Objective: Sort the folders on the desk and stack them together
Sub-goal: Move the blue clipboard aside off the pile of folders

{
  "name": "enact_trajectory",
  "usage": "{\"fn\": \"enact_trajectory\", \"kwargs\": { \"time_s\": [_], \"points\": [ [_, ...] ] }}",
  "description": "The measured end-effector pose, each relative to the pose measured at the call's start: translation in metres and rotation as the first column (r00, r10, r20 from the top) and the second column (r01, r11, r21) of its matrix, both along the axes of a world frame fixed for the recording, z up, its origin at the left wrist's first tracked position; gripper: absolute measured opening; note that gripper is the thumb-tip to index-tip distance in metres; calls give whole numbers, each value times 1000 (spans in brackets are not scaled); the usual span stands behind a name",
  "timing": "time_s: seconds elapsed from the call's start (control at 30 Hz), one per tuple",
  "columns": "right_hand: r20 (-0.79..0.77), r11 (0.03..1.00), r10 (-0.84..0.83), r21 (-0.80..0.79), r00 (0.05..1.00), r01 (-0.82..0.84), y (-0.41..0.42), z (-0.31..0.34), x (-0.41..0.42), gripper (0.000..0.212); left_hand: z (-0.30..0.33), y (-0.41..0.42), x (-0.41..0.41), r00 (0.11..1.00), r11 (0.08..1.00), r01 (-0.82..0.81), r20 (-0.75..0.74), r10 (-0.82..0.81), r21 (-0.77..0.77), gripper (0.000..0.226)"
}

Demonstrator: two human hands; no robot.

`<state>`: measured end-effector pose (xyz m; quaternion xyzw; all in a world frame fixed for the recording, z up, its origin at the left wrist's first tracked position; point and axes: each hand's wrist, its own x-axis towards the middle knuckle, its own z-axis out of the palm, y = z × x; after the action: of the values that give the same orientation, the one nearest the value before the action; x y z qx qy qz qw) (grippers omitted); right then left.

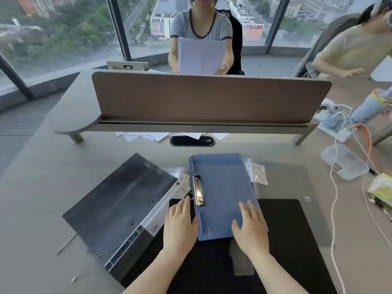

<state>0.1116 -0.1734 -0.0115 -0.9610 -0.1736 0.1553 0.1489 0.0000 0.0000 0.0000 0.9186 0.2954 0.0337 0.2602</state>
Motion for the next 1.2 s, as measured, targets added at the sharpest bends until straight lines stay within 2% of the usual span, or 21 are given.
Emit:
{"fn": "enact_trajectory", "kwargs": {
  "time_s": [0.1,0.27,0.33,0.47,0.6,0.67,0.77,0.9,1.07,1.2],
  "points": [
    [-16,996,-49,-70,999,48,-7,-6,2,66,-7,-8,0,999,992,-43,-11,42,-119,67],
    [-67,992,-110,-68,992,105,-13,-15,9,68,-7,-21,10,984,934,-179,-51,172,-308,62],
    [-64,989,-133,-70,989,128,-14,-17,15,67,-9,-25,16,965,883,-260,-89,245,-391,61],
    [-86,978,-210,-36,974,207,-15,-16,28,65,-18,-30,32,918,792,-390,-135,372,-471,40],
    [-85,962,-266,33,960,269,-16,-13,45,60,-22,-32,48,810,602,-554,-205,549,-576,63],
    [-130,940,-318,84,939,330,-17,-13,53,56,-24,-32,52,772,551,-595,-224,595,-586,57],
    [-231,897,-369,165,900,410,-14,-11,60,42,-26,-32,56,745,531,-622,-227,628,-575,39],
    [-310,857,-362,261,879,445,-19,-7,66,26,-22,-39,54,704,507,-646,-187,685,-570,29],
    [-394,813,-290,379,872,442,-18,4,58,18,-6,-50,39,635,475,-661,-95,767,-581,17],
    [-436,784,-186,474,881,400,-2,14,45,21,8,-40,18,580,469,-673,-13,815,-572,13]
  ]
}}
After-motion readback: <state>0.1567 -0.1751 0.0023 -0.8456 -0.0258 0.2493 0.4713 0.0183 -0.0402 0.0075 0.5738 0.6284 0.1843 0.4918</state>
